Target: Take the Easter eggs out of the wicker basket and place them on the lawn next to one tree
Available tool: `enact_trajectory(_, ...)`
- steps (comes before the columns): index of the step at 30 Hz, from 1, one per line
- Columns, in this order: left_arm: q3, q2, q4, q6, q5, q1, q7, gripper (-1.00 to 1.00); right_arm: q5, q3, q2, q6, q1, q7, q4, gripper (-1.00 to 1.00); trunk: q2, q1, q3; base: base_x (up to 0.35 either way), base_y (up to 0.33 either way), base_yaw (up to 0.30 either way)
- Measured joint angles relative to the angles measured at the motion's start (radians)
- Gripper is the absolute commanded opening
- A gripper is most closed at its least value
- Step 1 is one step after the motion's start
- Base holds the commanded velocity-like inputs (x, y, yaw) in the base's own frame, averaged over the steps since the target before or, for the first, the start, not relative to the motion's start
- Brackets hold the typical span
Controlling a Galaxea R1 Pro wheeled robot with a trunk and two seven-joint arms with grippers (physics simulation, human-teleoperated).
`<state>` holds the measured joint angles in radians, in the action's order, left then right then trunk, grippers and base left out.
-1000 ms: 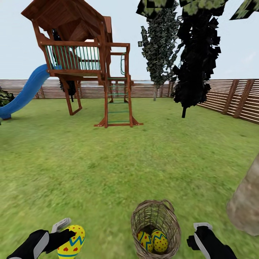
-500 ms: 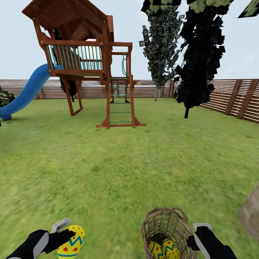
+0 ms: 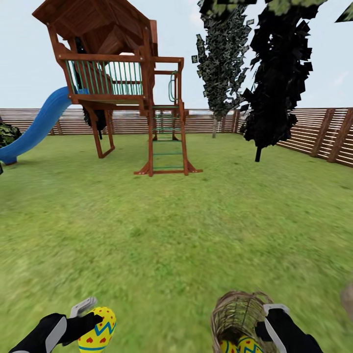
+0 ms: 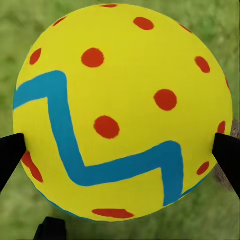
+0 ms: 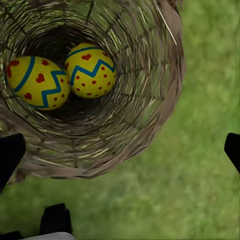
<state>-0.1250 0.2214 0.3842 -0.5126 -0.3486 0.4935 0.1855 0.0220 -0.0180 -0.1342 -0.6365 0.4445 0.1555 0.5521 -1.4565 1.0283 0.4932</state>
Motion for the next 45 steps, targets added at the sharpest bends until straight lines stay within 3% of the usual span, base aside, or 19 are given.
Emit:
enact_trajectory(18,0.002,0.002,0.000,-0.001,0.001,0.000,0.000,-1.00,0.000,0.005,-0.010,-0.002,0.000,-0.001,0.010,1.00,0.000,0.001,0.000,0.066,0.252,0.000)
enact_trajectory(19,-0.001,0.008,0.001,-0.001,0.000,0.000,0.000,-1.00,-0.002,0.010,-0.031,-0.004,0.000,-0.001,0.011,1.00,0.000,0.001,0.000,0.000,0.021,0.000)
enact_trajectory(20,-0.003,0.016,0.004,-0.002,0.000,0.000,0.001,-1.00,-0.001,0.012,-0.072,-0.006,0.000,-0.003,0.012,1.00,0.000,0.001,0.000,0.000,0.009,0.000)
enact_trajectory(22,-0.003,0.029,0.002,-0.004,-0.001,0.000,0.001,-1.00,0.027,0.013,-0.207,-0.013,0.000,-0.057,0.012,1.00,0.000,0.001,0.000,0.000,0.003,0.000)
enact_trajectory(23,-0.001,0.028,0.000,-0.003,-0.001,0.000,0.000,-1.00,0.041,0.012,-0.239,-0.021,0.000,-0.112,0.012,1.00,0.000,0.001,0.000,0.000,0.001,0.000)
enact_trajectory(25,0.004,0.027,-0.001,-0.003,0.000,0.000,0.000,-1.00,0.050,0.007,-0.269,-0.058,0.000,-0.184,0.011,1.00,0.000,0.001,0.000,0.000,0.000,0.000)
enact_trajectory(36,0.003,0.024,-0.001,-0.002,0.000,0.000,-0.002,-1.00,0.051,0.003,-0.265,-0.072,0.000,-0.201,0.012,1.00,0.000,0.000,0.000,0.163,0.203,0.000)
enact_trajectory(45,-0.003,0.023,-0.002,0.000,0.000,0.000,0.000,-1.00,0.051,0.003,-0.265,-0.072,0.000,-0.201,0.013,1.00,0.000,0.000,0.000,0.265,0.020,0.000)
